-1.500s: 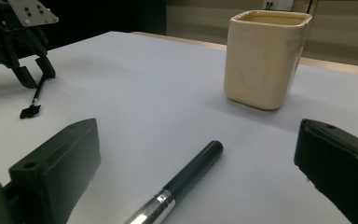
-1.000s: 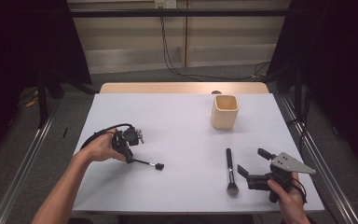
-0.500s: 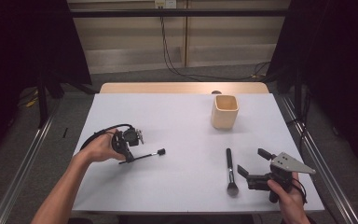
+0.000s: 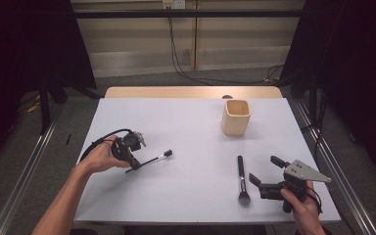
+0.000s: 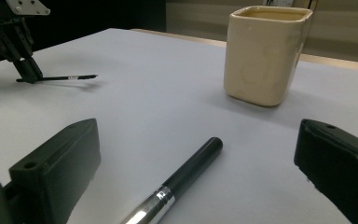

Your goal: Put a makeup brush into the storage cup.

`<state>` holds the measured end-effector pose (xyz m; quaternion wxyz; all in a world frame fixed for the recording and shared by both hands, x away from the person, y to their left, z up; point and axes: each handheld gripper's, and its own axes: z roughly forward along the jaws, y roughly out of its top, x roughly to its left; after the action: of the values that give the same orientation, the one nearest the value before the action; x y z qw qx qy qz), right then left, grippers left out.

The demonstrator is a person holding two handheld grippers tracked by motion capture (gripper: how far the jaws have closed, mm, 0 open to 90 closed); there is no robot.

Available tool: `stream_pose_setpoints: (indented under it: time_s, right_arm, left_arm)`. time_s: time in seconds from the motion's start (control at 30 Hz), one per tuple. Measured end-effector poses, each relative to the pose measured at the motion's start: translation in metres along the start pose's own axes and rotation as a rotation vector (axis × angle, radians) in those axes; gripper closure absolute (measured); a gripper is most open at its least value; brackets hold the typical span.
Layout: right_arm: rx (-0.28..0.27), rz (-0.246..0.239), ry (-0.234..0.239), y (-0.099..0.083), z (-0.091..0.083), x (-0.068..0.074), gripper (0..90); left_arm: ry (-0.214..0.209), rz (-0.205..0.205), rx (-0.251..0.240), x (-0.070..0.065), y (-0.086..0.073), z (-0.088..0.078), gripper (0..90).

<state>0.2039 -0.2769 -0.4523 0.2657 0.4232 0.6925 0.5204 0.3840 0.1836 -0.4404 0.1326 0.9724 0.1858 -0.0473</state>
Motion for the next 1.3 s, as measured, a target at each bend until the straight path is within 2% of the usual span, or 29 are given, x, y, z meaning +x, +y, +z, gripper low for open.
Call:
stream_pose_setpoints:
  time_s: [0.2,0.23,0.33,0.37,0.4,0.43,0.47,0.5,0.53,0.57,0.63,0.67,0.8,0.87,0.9,1.03,1.13,1.17,1.2,1.27,1.3]
  right_arm:
    - [0.000,0.001,-0.001,0.000,0.000,0.000,0.0]
    - [0.000,0.000,-0.001,0.000,0.000,0.000,0.0]
    - [0.000,0.001,-0.002,0.000,0.000,0.000,0.0]
    - [0.001,0.002,-0.004,0.000,0.000,0.000,0.0]
    - [0.001,0.004,-0.005,0.000,-0.001,0.000,0.0]
    - [0.001,0.004,-0.005,0.000,-0.001,0.000,0.0]
    - [-0.003,0.006,-0.007,0.000,-0.001,0.000,0.0]
    - [-0.003,0.006,-0.007,0.000,-0.001,0.000,0.0]
    - [-0.004,0.005,-0.007,0.000,-0.001,0.000,0.0]
    - [-0.004,0.005,-0.007,0.000,-0.001,0.000,0.0]
    - [-0.003,0.005,-0.006,0.000,-0.001,0.000,0.0]
    - [-0.002,0.004,-0.005,0.000,0.000,0.000,0.0]
    - [-0.009,0.008,-0.005,0.000,0.001,-0.001,0.0]
    - [-0.008,0.005,-0.003,0.000,0.001,-0.001,0.0]
    - [-0.007,0.005,-0.002,0.000,0.001,-0.001,0.0]
    - [-0.010,0.006,0.000,0.001,0.001,0.000,0.0]
    - [-0.009,0.003,-0.001,0.001,0.001,-0.001,0.0]
    - [-0.011,0.009,-0.001,0.000,0.001,0.000,0.0]
    - [-0.010,0.011,-0.003,0.000,0.000,0.000,0.0]
    - [-0.012,0.007,-0.003,0.000,0.000,0.000,0.0]
    - [-0.016,0.010,-0.005,0.000,0.000,0.000,0.0]
  left_arm:
    - [-0.012,-0.022,-0.098,-0.004,-0.001,-0.013,85.9]
    - [-0.026,-0.022,-0.104,-0.006,-0.002,-0.014,85.9]
    - [-0.031,-0.027,-0.129,-0.010,-0.003,-0.014,85.9]
    - [-0.041,-0.042,-0.183,-0.011,-0.007,-0.015,85.9]
    - [-0.041,-0.047,-0.203,-0.011,-0.008,-0.016,85.9]
    - [-0.041,-0.047,-0.203,-0.011,-0.008,-0.016,85.9]
    - [-0.043,-0.068,-0.269,-0.012,-0.012,-0.017,86.0]
    - [-0.035,-0.074,-0.291,-0.012,-0.014,-0.018,85.9]
    - [-0.012,-0.062,-0.305,-0.013,-0.016,-0.019,85.9]
    - [-0.012,-0.062,-0.305,-0.013,-0.016,-0.019,85.9]
    - [0.002,-0.109,-0.374,-0.018,-0.019,-0.017,85.9]
    - [0.011,-0.110,-0.392,-0.018,-0.021,-0.016,85.9]
    - [0.039,-0.156,-0.469,-0.019,-0.030,-0.011,85.9]
    - [0.029,-0.184,-0.518,-0.020,-0.033,-0.011,85.9]
    - [0.037,-0.193,-0.539,-0.021,-0.034,-0.012,85.9]
    - [0.047,-0.196,-0.607,-0.025,-0.035,-0.012,85.9]
    - [0.078,-0.167,-0.657,-0.031,-0.035,-0.012,86.0]
    - [0.087,-0.171,-0.682,-0.034,-0.036,-0.013,86.0]
    - [0.100,-0.154,-0.718,-0.041,-0.035,-0.012,85.9]
    - [0.097,-0.153,-0.729,-0.044,-0.035,-0.011,86.0]
    - [0.111,-0.149,-0.739,-0.046,-0.036,-0.010,85.9]
